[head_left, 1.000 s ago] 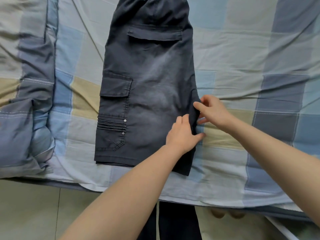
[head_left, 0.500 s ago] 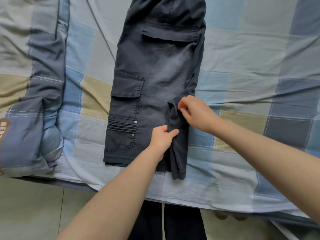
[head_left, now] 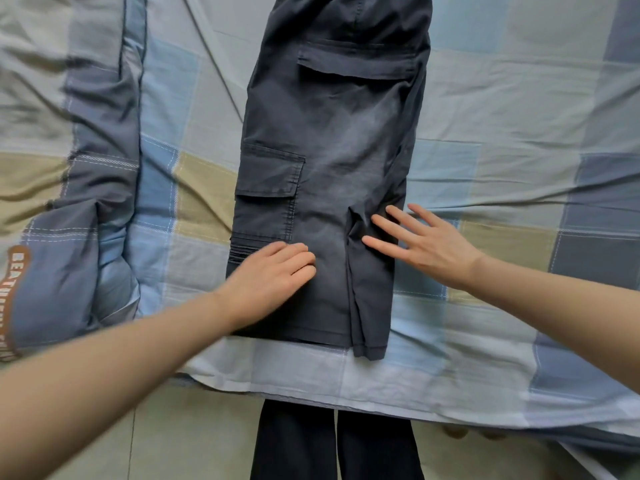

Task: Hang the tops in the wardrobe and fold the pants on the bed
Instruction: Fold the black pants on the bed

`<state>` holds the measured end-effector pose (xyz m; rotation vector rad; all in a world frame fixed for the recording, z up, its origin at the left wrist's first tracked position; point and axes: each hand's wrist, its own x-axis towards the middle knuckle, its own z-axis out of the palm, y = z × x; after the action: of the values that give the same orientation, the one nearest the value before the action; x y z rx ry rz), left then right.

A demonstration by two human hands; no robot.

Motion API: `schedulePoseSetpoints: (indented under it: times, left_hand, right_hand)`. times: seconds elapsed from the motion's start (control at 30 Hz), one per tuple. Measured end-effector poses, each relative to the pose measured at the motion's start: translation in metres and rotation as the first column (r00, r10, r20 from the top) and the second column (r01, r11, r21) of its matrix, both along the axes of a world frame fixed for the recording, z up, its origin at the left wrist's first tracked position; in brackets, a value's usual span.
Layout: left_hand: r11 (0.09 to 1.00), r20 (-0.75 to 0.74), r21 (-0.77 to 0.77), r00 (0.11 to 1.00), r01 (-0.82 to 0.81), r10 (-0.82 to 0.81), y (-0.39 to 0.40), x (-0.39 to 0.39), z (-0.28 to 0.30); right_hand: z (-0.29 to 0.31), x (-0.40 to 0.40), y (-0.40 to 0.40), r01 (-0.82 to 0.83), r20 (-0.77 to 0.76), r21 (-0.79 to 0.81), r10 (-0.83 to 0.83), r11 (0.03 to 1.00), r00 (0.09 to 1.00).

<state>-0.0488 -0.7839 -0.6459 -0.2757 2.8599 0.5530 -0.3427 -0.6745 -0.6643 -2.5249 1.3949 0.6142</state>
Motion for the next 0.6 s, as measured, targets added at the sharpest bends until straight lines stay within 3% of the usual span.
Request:
schedulePoseSetpoints:
  times: [0.07,0.13,0.27,0.37,0.5,0.6]
  left_hand:
    - [0.943,-0.027,-0.143,0.951,0.301,-0.307,-0.033,0.027,-0.002]
    - [0.868,0.071,-0.223,0.896,0.443,-0.439,-0.065,0.047,-0.009]
    - [0.815,0.179,-0.277,0.861,0.509,-0.477,-0.106,0.053,-0.028]
    - [0.827,0.157,-0.259,0.866,0.499,-0.474,-0.11,0.044,-0.043]
    - [0.859,0.148,-0.237,0.891,0.453,-0.429,-0.1,0.039,-0.053]
    - [0.827,0.155,-0.185,0.846,0.531,-0.509,-0.099,0.039,-0.048]
  right_hand:
    - [-0.005,0.004,0.001,-0.034,-0.012,-0.035,0.033,0.999,0.999]
    - [-0.012,0.008,0.002,-0.085,0.015,-0.107,0.087,0.991,0.996]
    - [-0.023,0.013,0.001,-0.128,0.063,-0.152,0.139,0.98,0.988]
    - [-0.03,0.015,-0.003,-0.113,0.065,-0.131,0.123,0.985,0.99]
    - [-0.033,0.021,-0.005,-0.089,0.027,0.01,0.089,0.996,0.996]
    - [-0.027,0.016,-0.008,-0.05,0.137,0.097,0.036,0.994,0.99]
